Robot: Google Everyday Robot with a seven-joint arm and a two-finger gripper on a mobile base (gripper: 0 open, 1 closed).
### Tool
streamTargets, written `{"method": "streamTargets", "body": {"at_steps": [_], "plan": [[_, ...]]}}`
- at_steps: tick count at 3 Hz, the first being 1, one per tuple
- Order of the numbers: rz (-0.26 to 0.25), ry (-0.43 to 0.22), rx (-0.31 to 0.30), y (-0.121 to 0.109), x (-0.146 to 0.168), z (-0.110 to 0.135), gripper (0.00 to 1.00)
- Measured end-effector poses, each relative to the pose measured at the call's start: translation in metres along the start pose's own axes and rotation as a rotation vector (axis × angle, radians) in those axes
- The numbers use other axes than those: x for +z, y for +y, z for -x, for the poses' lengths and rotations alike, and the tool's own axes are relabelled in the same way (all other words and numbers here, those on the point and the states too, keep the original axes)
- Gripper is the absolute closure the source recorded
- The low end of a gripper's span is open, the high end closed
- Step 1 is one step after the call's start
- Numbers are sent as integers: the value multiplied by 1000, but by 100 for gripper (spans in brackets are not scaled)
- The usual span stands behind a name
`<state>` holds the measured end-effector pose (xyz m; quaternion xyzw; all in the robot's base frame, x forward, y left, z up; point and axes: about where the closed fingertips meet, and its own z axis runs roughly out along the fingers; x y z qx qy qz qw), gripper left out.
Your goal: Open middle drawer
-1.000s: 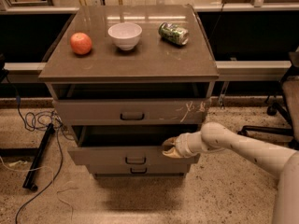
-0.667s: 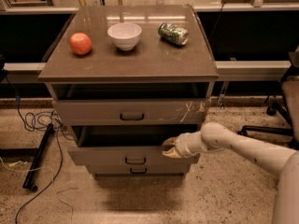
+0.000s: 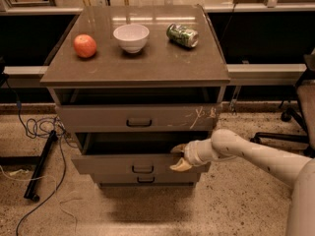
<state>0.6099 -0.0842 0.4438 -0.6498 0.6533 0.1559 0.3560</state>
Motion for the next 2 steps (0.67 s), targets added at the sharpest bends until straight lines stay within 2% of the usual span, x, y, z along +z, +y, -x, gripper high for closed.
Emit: {"method": "streamTargets", "body": {"at_steps": [1,2], "plan": [[0,0,0,0,0,0,19],[0,0,0,0,0,0,40]]}}
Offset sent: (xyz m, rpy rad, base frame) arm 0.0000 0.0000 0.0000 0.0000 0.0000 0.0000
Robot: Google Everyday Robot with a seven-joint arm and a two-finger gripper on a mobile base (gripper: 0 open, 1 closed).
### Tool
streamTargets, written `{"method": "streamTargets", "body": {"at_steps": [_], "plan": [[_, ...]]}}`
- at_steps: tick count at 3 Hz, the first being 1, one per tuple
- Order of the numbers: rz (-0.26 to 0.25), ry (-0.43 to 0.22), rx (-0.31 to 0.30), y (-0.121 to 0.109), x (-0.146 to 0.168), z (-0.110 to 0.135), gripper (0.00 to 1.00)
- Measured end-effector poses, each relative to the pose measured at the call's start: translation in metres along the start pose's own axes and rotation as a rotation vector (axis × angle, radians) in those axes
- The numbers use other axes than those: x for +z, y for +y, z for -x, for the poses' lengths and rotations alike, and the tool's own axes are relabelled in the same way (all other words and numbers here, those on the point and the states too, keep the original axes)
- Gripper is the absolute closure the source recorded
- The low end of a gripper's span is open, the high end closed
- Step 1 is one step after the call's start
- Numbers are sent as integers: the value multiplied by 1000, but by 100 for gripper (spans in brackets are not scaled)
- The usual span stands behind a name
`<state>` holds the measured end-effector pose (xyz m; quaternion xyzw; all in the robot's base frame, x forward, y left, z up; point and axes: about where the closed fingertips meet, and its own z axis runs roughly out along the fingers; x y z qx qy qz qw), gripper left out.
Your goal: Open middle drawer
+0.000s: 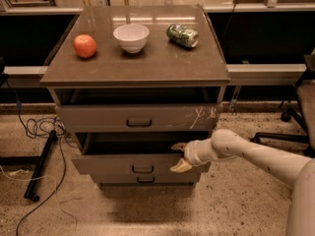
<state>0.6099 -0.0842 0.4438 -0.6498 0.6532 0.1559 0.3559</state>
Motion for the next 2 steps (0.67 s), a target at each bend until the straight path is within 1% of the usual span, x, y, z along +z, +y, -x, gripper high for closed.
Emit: {"method": "streamTargets", "body": {"at_steps": [1,2], "plan": [[-2,-13,36,17,-7,-10,65],[-5,-19,45,25,-15,-12,88]]}}
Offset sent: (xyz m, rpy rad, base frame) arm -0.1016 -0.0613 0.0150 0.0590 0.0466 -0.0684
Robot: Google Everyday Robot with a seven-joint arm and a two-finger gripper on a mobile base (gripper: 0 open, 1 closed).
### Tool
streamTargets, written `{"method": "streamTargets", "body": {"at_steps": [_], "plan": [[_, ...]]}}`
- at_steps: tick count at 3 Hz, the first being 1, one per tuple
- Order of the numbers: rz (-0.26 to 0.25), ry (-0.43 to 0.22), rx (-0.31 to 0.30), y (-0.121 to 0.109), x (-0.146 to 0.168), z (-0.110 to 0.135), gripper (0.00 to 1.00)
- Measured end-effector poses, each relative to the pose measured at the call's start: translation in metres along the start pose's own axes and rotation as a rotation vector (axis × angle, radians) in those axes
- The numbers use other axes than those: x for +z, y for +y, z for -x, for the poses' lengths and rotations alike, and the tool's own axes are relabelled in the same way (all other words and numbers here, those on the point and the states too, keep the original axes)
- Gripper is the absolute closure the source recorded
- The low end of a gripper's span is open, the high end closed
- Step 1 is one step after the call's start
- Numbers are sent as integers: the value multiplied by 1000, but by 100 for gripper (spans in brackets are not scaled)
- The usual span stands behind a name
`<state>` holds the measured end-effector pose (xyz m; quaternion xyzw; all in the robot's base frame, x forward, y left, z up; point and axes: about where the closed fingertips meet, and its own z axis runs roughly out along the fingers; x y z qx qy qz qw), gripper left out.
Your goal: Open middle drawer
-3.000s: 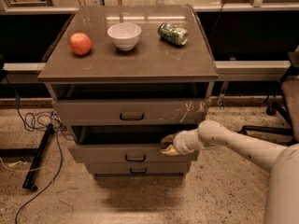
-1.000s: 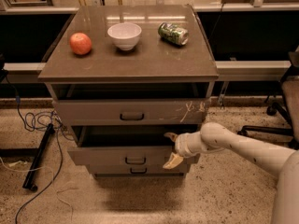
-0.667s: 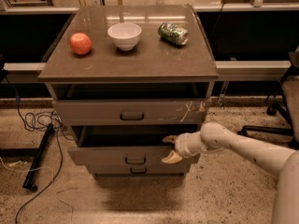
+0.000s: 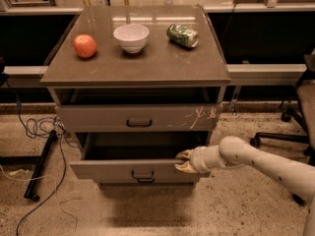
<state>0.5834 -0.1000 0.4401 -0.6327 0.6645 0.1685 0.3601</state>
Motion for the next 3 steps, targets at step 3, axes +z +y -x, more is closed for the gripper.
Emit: {"method": "streamTargets", "body": {"at_steps": [3], "plan": [[3,6,-4,23,-20,2,82]]}}
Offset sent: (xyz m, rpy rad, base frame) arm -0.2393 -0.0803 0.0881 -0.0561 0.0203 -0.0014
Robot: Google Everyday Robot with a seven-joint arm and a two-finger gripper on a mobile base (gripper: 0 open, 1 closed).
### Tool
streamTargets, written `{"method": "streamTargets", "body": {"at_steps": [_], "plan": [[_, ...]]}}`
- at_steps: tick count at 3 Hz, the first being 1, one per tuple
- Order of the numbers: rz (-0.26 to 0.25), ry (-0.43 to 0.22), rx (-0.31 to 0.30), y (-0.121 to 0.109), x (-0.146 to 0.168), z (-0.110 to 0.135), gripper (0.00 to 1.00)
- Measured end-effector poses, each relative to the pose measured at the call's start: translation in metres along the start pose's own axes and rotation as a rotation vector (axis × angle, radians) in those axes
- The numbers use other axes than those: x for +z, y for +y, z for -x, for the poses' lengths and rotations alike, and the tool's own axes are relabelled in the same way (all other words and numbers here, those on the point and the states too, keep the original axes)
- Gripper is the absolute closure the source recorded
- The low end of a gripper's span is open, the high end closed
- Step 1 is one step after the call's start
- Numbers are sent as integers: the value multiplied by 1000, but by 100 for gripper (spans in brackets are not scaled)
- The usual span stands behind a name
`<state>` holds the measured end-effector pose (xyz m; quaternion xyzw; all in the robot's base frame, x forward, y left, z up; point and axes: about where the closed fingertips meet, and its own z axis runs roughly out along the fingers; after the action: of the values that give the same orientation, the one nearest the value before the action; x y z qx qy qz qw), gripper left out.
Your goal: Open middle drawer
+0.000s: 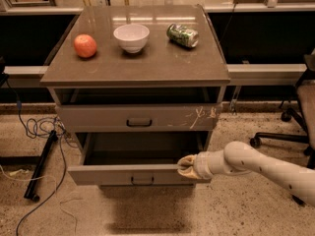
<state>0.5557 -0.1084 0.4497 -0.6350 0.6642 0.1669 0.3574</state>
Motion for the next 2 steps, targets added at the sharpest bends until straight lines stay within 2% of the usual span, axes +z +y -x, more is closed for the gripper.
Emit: {"method": "streamTargets", "body": {"at_steps": [2], "plan": [[0,0,0,0,0,0,35]]}}
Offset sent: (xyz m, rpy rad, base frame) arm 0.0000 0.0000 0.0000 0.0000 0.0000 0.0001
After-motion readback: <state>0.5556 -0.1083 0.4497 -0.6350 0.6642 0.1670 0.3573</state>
